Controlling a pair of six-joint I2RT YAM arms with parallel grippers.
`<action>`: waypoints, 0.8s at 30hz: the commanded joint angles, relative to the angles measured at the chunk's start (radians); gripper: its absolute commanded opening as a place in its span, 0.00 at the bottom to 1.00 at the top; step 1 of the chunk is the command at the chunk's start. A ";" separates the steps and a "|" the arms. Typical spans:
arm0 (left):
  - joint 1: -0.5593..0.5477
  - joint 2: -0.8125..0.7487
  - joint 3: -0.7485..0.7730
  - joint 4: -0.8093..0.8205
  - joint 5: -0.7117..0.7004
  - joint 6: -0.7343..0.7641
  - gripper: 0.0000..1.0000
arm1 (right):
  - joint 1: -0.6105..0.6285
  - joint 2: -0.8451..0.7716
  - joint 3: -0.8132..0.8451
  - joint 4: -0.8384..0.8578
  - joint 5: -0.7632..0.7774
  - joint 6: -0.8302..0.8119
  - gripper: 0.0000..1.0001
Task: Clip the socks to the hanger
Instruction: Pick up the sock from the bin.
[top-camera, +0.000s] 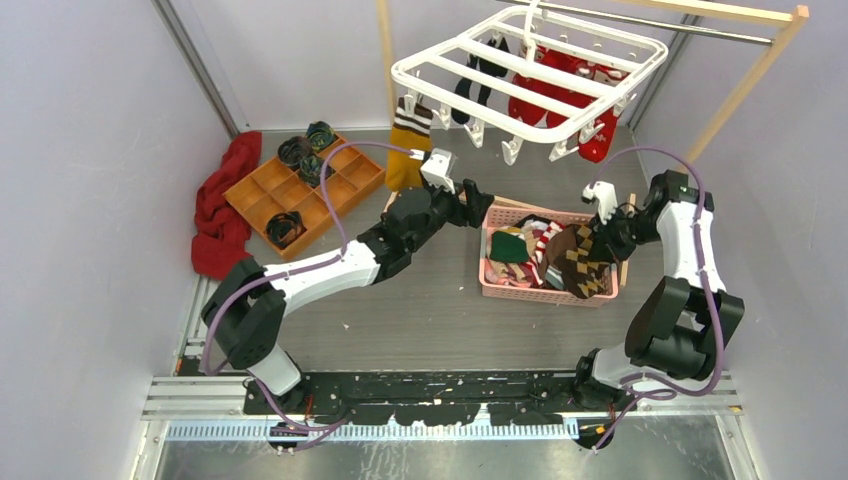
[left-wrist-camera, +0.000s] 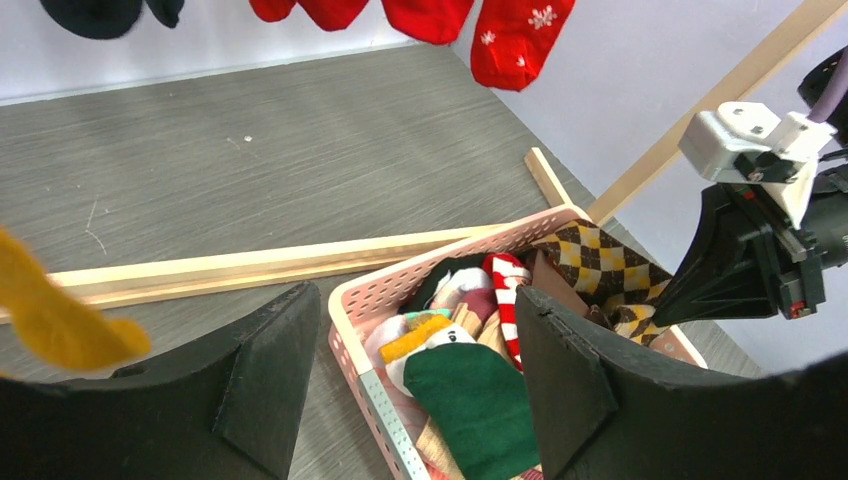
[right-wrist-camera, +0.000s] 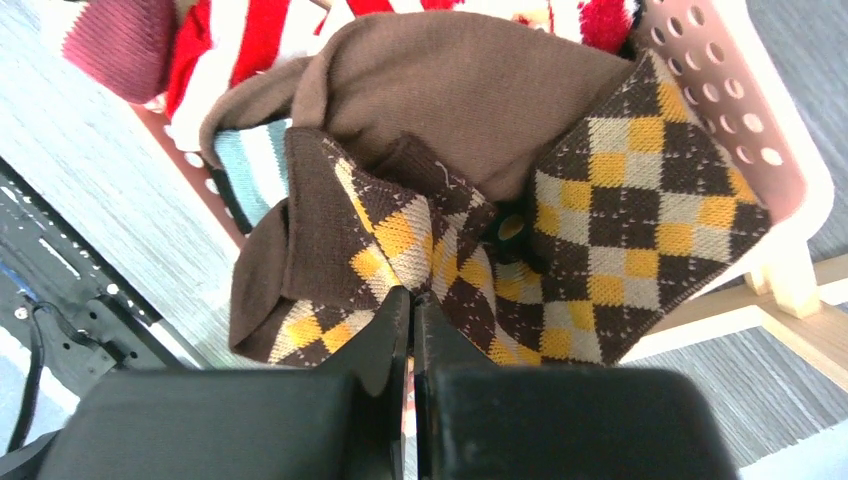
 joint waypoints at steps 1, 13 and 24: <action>0.022 -0.075 0.006 0.033 0.052 -0.031 0.72 | 0.001 -0.094 0.125 -0.105 -0.060 0.011 0.01; 0.093 -0.119 -0.039 0.084 0.283 -0.099 0.72 | 0.001 -0.218 0.336 -0.087 -0.224 0.330 0.01; 0.128 -0.084 -0.101 0.291 0.485 -0.152 0.72 | 0.032 -0.335 0.281 0.214 -0.390 0.734 0.01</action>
